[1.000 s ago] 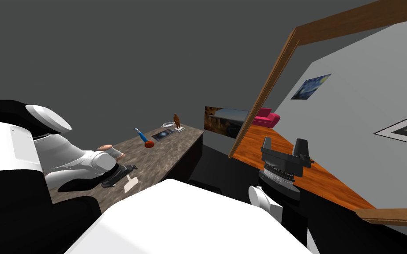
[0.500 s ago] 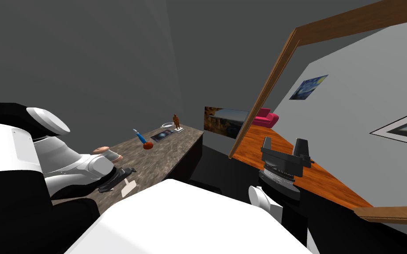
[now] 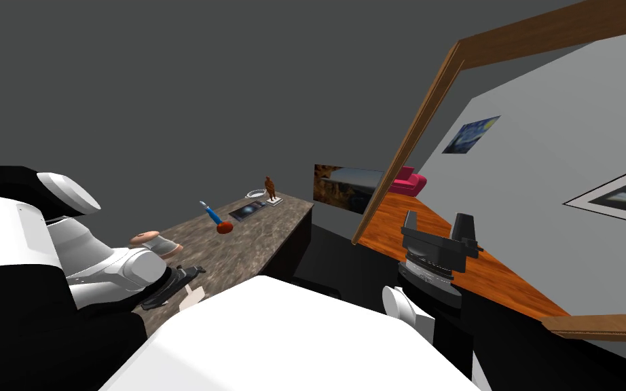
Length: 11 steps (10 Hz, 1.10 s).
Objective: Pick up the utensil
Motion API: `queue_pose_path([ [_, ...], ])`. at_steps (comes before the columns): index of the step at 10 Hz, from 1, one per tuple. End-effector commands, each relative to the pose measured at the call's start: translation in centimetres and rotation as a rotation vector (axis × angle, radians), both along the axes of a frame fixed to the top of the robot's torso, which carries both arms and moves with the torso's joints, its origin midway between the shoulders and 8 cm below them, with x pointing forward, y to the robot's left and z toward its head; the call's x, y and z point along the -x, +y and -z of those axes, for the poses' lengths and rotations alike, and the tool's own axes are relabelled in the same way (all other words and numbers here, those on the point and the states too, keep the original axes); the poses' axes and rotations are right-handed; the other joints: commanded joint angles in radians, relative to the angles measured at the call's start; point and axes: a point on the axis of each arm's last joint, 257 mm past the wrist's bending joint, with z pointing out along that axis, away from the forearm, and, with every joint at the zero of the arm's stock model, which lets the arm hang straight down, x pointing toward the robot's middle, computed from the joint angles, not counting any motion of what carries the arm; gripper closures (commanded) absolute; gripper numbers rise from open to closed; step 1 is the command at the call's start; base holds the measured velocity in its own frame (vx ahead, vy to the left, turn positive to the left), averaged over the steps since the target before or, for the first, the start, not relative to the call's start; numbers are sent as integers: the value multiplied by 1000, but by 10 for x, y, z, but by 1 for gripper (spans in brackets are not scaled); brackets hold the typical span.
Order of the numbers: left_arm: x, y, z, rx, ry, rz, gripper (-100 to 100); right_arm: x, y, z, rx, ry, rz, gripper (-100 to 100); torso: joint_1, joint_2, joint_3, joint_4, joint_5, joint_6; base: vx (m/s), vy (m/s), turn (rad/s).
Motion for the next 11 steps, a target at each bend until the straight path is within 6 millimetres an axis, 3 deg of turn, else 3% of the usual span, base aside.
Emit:
queue_pose_path([
  [1, 7, -3, 3, -1, -1, -4, -100, 0, 0, 0, 0, 0, 0, 0, 0, 0, 0, 0, 0, 0, 35, 21, -17],
  [3, 20, -9, 5, -4, -2, -12, -100, 0, 0, 0, 0, 0, 0, 0, 0, 0, 0, 0, 0, 0, 17, 19, -30],
  [4, 15, -7, 6, -3, -2, -9, -100, 0, 0, 0, 0, 0, 0, 0, 0, 2, 1, 0, 1, -1, 0, 0, 0],
  [5, 15, -7, 6, -5, -4, -8, 100, 0, 0, 0, 0, 0, 0, 0, 0, 3, 2, 0, 2, -1, 0, 0, 0],
  [9, 16, -6, 6, -5, -3, -9, 100, 0, 0, 0, 0, 0, 0, 0, 1, 3, 2, 0, 2, -1, 0, 0, 0],
  [10, 16, -6, 6, -5, -3, -9, 0, 0, 0, 0, 0, 0, 0, 0, 1, 3, 2, 0, 2, -1, 0, 0, 0],
  [11, 14, -6, 4, -3, -1, -8, 100, 0, 0, 0, 0, 0, 0, 0, 1, 3, 2, 0, 2, -1, 0, 0, 0],
])
